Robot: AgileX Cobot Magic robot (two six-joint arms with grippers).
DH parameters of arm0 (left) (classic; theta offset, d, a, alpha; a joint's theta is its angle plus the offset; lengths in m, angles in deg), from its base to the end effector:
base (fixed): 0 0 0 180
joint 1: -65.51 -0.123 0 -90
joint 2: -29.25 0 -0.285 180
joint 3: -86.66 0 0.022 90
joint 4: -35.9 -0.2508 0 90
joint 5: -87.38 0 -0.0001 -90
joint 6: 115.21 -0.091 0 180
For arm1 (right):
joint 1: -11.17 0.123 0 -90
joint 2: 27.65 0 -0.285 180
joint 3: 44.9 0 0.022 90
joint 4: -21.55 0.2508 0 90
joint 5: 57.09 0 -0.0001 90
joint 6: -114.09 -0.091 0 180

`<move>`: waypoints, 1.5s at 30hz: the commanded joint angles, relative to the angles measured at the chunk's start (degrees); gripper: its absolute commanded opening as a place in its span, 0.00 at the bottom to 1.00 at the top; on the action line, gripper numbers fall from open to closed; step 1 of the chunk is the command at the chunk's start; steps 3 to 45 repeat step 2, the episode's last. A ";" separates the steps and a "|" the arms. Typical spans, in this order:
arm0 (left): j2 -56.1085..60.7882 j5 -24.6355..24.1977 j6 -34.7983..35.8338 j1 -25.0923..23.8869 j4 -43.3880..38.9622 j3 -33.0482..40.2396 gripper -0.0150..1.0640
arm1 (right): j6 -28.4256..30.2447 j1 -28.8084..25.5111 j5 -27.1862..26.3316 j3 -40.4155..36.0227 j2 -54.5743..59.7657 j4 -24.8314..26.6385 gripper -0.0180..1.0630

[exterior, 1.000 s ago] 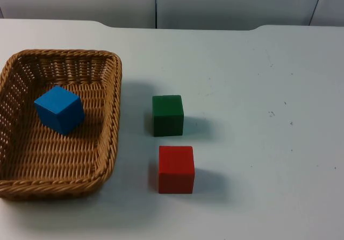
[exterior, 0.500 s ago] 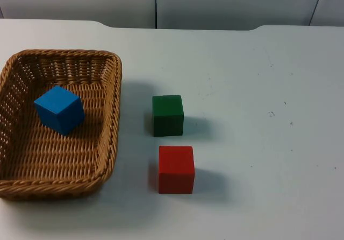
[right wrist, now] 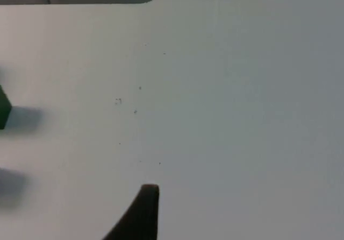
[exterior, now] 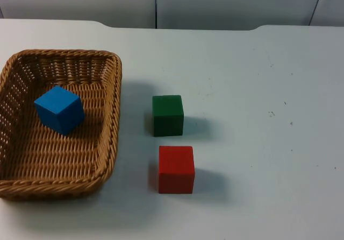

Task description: Pick up the basket with the left hand and place the blue cube into the basket with the right hand.

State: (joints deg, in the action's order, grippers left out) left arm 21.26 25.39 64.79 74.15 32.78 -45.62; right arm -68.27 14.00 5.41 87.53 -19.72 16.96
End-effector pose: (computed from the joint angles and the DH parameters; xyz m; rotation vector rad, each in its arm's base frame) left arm -0.0062 0.0054 0.2798 0.1511 2.0476 -0.0284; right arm -0.0076 -0.0068 0.2799 -0.0026 2.0571 -0.0399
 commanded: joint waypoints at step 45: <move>0.20 0.23 0.46 0.22 0.02 0.13 0.99 | 0.31 -2.64 -0.73 -0.57 -0.14 0.21 0.99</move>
